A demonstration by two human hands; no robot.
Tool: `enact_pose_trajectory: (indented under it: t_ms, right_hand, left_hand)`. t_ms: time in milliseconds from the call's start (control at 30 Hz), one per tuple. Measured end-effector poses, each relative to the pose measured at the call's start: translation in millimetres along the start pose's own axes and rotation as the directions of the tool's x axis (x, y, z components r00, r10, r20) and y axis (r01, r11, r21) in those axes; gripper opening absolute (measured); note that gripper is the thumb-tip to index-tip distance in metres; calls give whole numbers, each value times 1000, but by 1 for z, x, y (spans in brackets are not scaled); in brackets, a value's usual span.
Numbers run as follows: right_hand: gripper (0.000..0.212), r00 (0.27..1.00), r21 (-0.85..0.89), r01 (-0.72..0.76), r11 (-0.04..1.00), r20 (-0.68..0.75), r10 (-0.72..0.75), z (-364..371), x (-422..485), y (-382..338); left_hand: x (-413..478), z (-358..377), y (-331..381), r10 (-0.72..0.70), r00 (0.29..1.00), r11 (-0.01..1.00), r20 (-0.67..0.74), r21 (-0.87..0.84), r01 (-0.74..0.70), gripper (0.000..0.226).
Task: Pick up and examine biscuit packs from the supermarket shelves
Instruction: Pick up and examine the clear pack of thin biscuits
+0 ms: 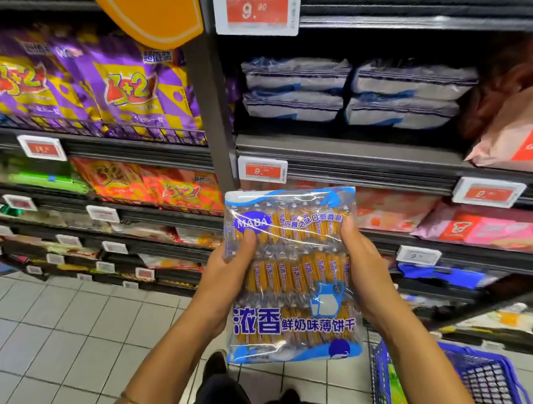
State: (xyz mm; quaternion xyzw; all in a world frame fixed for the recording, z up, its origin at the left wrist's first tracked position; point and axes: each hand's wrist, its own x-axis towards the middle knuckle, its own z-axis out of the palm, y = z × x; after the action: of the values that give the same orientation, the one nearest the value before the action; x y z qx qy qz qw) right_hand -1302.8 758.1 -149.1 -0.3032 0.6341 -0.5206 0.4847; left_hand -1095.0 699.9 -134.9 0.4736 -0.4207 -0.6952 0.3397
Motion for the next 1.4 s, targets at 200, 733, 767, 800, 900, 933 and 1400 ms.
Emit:
enact_pose_trajectory:
  t_ms: [200, 733, 767, 800, 900, 933, 1400]
  right_hand:
    - [105, 1000, 36, 6, 999, -19, -5, 11, -7, -7]
    - [90, 982, 168, -164, 972, -69, 177, 4, -8, 11]
    - [79, 973, 216, -212, 953, -46, 227, 2, -6, 13]
    - [67, 962, 251, -260, 932, -16, 273, 0, -3, 17]
    - [42, 920, 232, -391, 891, 95, 379, -1, 1, 32]
    - [42, 913, 222, -408, 886, 116, 391, -1, 0, 37]
    - [44, 941, 459, -336, 822, 202, 272, -35, -9, 29]
  left_hand:
    - [1, -6, 4, 16, 1000, 1000, 1, 25, -16, 72]
    - [2, -28, 0, -55, 976, 974, 210, -203, 99, 65]
    - [2, -29, -3, -65, 973, 970, 223, -214, 114, 62]
    - [1, -29, -6, -74, 967, 970, 246, -206, 126, 58]
    - [6, -8, -8, -139, 960, 975, 243, -138, 176, 59]
    - [10, -3, -8, -152, 965, 979, 215, -102, 177, 63]
    - [19, -22, -49, -340, 892, 849, 297, -312, 427, 72]
